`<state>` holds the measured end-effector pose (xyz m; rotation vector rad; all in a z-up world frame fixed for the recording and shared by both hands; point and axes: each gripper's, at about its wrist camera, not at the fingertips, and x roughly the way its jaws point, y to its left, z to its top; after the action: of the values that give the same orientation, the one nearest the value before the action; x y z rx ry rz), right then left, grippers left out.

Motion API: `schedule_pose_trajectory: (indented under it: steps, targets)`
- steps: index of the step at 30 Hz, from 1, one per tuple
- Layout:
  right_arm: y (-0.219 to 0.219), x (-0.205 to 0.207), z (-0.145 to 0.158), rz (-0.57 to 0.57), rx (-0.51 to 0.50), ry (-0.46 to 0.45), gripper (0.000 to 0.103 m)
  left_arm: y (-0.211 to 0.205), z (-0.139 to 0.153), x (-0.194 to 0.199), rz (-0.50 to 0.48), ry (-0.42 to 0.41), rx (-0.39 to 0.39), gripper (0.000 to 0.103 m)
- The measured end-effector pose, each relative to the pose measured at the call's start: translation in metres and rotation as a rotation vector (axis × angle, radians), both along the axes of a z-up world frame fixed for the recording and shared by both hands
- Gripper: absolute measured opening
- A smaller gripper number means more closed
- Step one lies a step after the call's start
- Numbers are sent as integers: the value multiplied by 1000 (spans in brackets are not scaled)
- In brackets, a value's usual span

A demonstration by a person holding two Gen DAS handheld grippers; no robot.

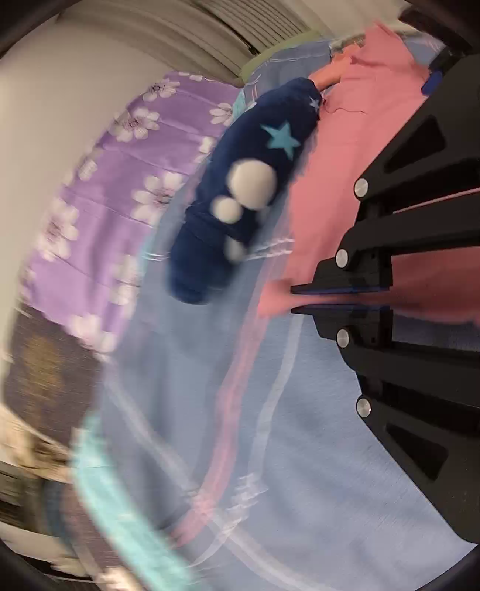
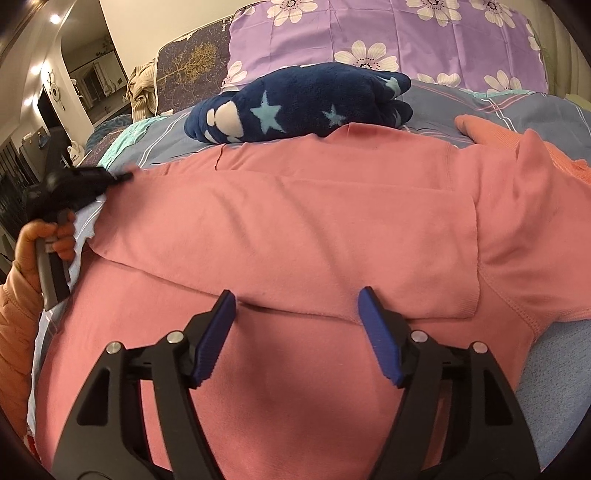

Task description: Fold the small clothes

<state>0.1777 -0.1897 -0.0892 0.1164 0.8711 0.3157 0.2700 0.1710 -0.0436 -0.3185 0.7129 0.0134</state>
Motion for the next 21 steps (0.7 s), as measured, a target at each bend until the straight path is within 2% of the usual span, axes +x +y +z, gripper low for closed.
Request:
schedule_pose_trajectory:
  steps: [2,3,5,8,10,12,14,16,19,20,21]
  targets:
    - [1,0,0,5,-3,1,73,-1,-2,3,75,27,179,0]
    - [2,0,0,5,-7,0,73,3,-8,4,86,55,212,0]
    - [3,-1,0,5,-15,-2,73,11,-20,5,71,112,183,0]
    - [2,-1,0,6,-10,-1,73,7,-8,-8,48,60,147,3]
    - [2,-1,0,7,-12,-2,73,-14,11,-18,-18,4,147,14]
    - [2,-1,0,6,-14,-3,73,-41,28,-29,-92,-46,157,43]
    - [2,-1,0,6,-8,-3,73,-73,36,-40,-194,-80,151,51]
    - [1,-1,1,5,1,-5,73,-101,26,-43,-251,-54,136,51]
    - [-4,-1,2,-2,30,-1,73,-145,-36,-38,-316,123,144,51]
    - [-7,-2,3,-11,32,3,70,-152,-50,-39,-305,130,194,52]
    - [-9,-3,5,-24,22,10,66,-154,-45,-42,-309,110,204,51]
